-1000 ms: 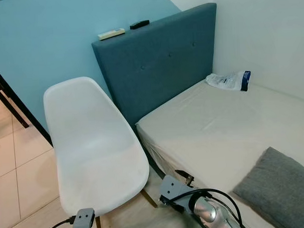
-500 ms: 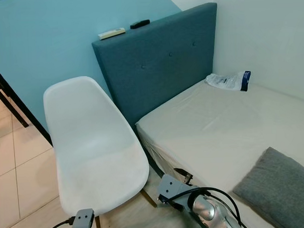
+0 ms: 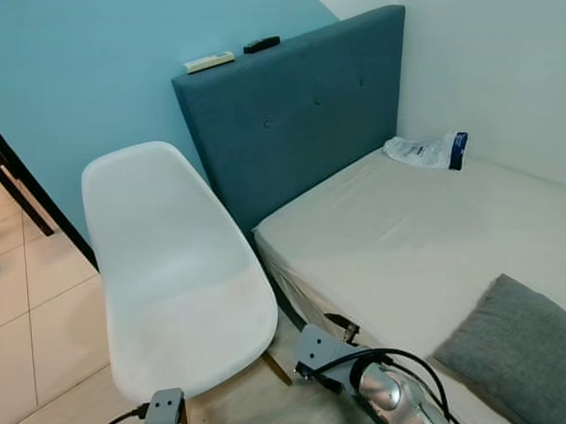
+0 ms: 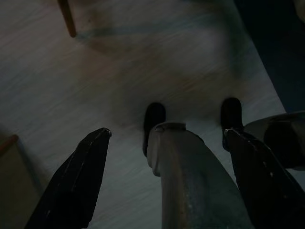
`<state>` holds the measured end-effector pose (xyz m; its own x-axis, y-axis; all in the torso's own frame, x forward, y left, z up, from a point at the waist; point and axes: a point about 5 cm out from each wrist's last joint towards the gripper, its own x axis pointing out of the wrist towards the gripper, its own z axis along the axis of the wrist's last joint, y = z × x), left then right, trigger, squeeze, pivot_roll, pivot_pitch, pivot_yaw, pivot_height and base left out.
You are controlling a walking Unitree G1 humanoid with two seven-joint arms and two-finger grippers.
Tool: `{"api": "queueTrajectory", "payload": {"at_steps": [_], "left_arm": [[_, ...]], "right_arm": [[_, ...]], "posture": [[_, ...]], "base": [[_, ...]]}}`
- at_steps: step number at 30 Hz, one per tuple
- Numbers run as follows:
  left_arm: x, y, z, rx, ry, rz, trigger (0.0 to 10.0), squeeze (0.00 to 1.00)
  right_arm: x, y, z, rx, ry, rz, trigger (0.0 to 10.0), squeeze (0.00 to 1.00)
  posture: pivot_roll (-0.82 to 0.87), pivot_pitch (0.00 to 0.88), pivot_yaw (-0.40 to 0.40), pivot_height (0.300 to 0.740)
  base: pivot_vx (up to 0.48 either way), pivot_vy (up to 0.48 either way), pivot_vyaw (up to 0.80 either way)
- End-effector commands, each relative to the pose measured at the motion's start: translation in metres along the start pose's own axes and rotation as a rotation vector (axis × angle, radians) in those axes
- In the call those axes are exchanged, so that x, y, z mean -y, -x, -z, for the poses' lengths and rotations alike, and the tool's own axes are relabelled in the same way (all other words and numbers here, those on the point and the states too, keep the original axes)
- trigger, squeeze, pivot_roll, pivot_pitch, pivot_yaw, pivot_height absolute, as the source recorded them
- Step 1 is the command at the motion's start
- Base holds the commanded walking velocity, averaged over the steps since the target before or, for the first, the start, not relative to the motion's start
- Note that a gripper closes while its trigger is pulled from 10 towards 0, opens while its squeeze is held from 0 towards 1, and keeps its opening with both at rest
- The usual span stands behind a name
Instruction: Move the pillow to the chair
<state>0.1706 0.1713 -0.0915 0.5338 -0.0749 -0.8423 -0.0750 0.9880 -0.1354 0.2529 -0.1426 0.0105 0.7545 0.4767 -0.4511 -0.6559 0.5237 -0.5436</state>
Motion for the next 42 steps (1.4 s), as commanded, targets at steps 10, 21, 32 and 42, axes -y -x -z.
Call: {"api": "queueTrajectory", "payload": {"at_steps": [10,21,32,42], "left_arm": [[-0.007,0.002,0.004,-0.017,-0.002,-0.015,10.0,0.00],[0.009,-0.002,-0.001,-0.013,0.013,0.001,10.0,0.00],[0.001,0.001,0.008,-0.030,0.023,-0.014,10.0,0.00],[-0.002,0.001,0.009,-0.036,-0.002,-0.015,10.0,0.00]], "right_arm": [[0.002,-0.001,0.001,0.003,-0.017,-0.006,10.0,0.00],[0.002,0.001,0.005,0.001,-0.018,-0.008,10.0,0.00],[-0.001,0.001,0.004,0.001,0.006,-0.008,10.0,0.00],[-0.004,0.000,0.000,0.018,0.031,-0.008,10.0,0.00]], "posture": [[-0.11,0.000,0.049,0.740],[-0.13,0.000,0.012,0.740],[-0.12,0.000,0.017,0.740],[-0.13,0.000,0.036,0.740]], "base": [[0.000,0.000,0.00],[0.000,0.000,0.00],[0.000,0.000,0.00],[0.000,0.000,0.00]]}}
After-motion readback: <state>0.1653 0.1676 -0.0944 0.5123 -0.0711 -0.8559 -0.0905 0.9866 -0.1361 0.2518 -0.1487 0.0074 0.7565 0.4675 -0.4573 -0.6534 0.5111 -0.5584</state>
